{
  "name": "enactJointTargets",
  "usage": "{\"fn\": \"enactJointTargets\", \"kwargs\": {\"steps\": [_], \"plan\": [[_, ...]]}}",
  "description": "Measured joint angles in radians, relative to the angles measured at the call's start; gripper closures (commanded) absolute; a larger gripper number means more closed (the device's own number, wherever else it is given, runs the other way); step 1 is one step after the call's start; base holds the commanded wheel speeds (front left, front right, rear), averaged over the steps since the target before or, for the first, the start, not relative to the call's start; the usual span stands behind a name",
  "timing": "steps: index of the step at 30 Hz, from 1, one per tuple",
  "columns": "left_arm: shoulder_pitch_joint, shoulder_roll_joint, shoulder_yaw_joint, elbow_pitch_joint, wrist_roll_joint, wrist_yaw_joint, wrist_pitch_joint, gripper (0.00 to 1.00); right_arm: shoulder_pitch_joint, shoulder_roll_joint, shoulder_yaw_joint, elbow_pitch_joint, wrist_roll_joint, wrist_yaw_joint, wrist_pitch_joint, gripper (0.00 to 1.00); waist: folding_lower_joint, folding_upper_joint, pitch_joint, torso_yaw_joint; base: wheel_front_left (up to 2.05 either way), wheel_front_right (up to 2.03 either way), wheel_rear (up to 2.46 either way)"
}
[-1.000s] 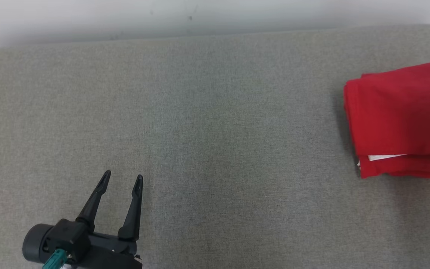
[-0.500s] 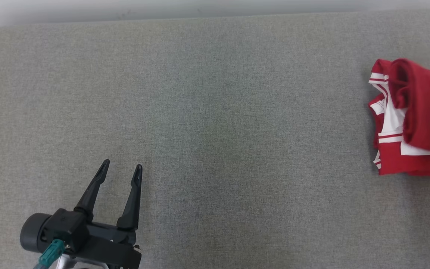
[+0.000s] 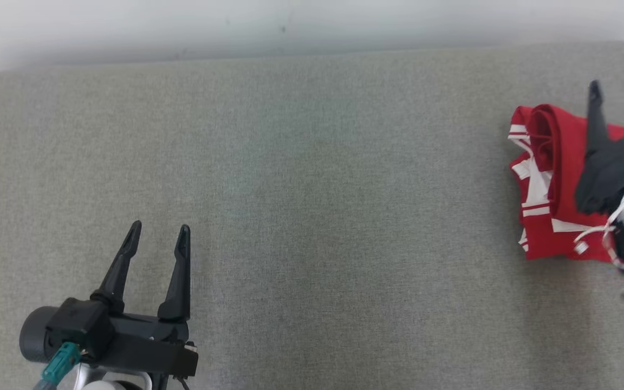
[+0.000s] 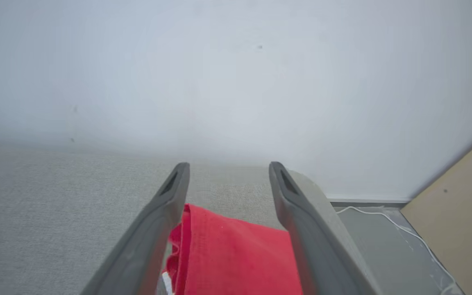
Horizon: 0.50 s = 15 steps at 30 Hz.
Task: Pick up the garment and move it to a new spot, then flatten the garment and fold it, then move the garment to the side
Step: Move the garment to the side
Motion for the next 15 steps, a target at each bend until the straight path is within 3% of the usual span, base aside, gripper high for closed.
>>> {"fn": "enactJointTargets", "kwargs": {"steps": [6, 15], "plan": [[0.005, -0.009, 0.02, 0.036, -0.013, 0.008, -0.003, 0.0, 0.102, 0.08, 0.004, -0.014, 0.059, 0.0, -0.16, 0.0, -0.0002, -0.0001, -0.058, -0.018, 0.0, 0.0, 0.0], [0.034, -0.024, 0.042, 0.06, -0.044, 0.027, -0.012, 0.0, 0.271, 0.162, 0.045, -0.017, 0.11, 0.031, -0.348, 0.0, -0.0003, -0.0002, -0.16, -0.048, 0.0, 0.0, 0.0]]}}
